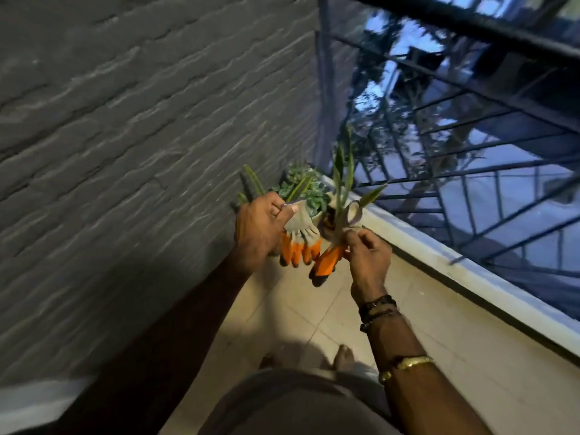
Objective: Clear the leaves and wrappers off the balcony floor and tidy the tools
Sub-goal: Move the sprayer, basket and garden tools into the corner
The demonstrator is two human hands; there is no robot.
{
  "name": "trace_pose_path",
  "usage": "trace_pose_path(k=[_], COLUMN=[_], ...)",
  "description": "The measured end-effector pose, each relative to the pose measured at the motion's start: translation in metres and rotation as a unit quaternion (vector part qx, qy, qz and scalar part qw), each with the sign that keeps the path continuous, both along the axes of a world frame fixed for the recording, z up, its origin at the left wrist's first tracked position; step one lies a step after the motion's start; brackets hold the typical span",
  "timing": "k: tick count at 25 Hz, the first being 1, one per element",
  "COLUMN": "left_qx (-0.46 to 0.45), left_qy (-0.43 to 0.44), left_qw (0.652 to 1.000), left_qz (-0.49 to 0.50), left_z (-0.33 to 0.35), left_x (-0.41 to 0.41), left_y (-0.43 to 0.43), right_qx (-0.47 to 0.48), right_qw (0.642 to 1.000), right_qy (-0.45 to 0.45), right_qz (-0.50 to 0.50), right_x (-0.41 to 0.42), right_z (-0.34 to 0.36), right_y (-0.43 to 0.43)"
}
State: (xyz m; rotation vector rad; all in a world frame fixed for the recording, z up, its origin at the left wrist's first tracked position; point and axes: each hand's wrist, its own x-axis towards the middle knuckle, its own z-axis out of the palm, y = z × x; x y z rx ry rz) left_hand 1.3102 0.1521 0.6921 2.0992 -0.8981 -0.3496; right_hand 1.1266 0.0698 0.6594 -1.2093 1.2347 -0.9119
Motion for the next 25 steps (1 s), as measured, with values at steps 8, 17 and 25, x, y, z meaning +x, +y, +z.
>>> trace_pose_path(k=[8,17,25], left_qx=[-0.074,-0.092,-0.092], left_qy=[0.002,0.111,0.173], left_qw=[0.982,0.944,0.820], left_qz=[-0.173,-0.297,-0.538], left_z=[0.051,0.071,0.067], left_x=[-0.166,-0.439,-0.646], left_y=[-0.131,-0.254,-0.362], right_qx=[-0.133,-0.172,-0.147], right_qw=[0.989,0.976,0.930], right_qy=[0.000,0.059,0.063], right_qz=[-0.070,-0.121,-0.330], right_x=[-0.148,-0.386,-0.606], right_z=[0.057,0.084,0.085], right_y=[-0.061,-0.143,-0.195])
